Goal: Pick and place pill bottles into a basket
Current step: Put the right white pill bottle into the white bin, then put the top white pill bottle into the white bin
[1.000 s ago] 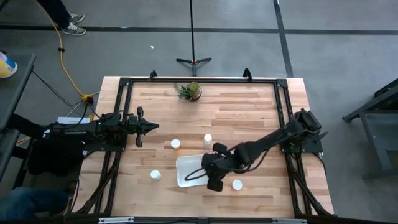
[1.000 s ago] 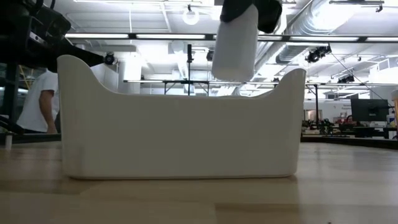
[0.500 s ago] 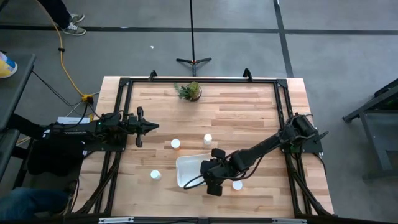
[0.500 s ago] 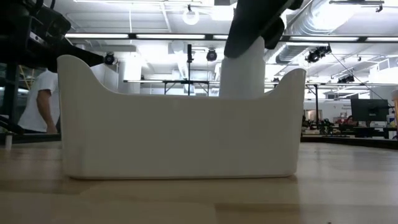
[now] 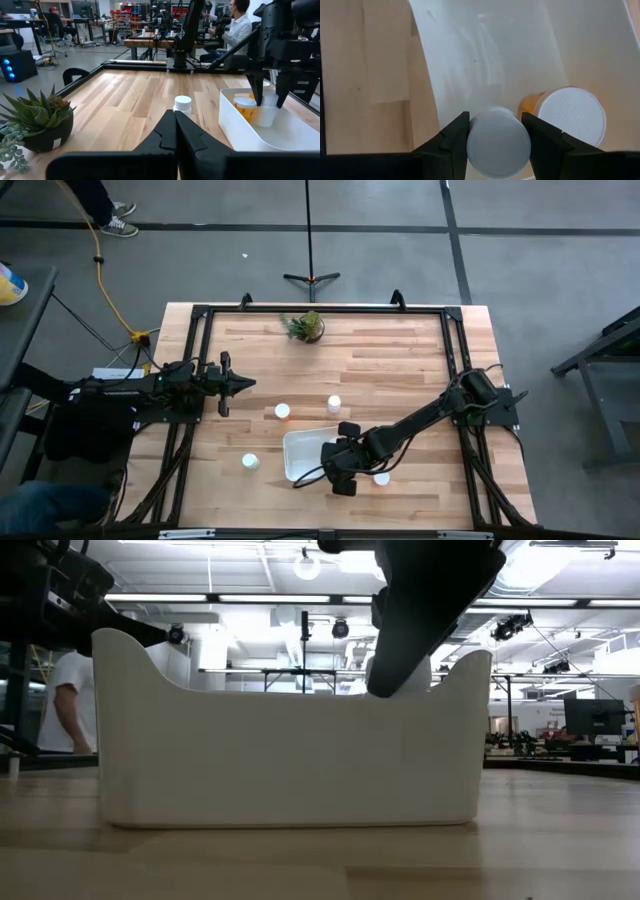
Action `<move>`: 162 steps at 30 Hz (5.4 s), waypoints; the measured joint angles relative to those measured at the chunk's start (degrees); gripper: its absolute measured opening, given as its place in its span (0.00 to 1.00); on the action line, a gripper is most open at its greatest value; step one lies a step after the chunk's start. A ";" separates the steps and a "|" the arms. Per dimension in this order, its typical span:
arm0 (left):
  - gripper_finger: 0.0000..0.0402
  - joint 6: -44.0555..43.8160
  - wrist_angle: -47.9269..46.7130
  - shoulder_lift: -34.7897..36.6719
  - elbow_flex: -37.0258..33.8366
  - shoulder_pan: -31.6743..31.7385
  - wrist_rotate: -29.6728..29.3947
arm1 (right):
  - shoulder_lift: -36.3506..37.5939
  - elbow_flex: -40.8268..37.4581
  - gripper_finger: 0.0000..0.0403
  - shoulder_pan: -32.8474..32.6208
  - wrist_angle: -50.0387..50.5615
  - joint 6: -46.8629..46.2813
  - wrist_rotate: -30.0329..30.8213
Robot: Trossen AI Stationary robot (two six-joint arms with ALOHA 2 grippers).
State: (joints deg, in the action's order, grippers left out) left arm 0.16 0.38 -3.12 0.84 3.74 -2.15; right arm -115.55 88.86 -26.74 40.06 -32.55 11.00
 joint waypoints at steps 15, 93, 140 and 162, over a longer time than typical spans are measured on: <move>0.10 -0.44 0.00 0.01 0.00 0.01 -0.11 | 0.00 0.00 0.50 0.00 0.84 1.52 -0.58; 0.06 -0.26 0.07 0.01 -0.02 0.01 -0.46 | 0.02 1.68 0.66 25.31 9.20 30.09 -9.75; 0.06 1.09 0.01 -0.12 0.00 0.01 0.06 | -0.04 6.66 0.37 25.13 12.65 28.49 -5.53; 0.06 0.87 -0.02 -0.14 0.00 0.01 0.02 | -0.02 22.89 0.37 14.72 12.86 18.65 -5.12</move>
State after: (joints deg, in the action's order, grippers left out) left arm 1.04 0.36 -3.27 0.84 3.75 -2.13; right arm -115.57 111.75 -12.02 52.93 -13.90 5.88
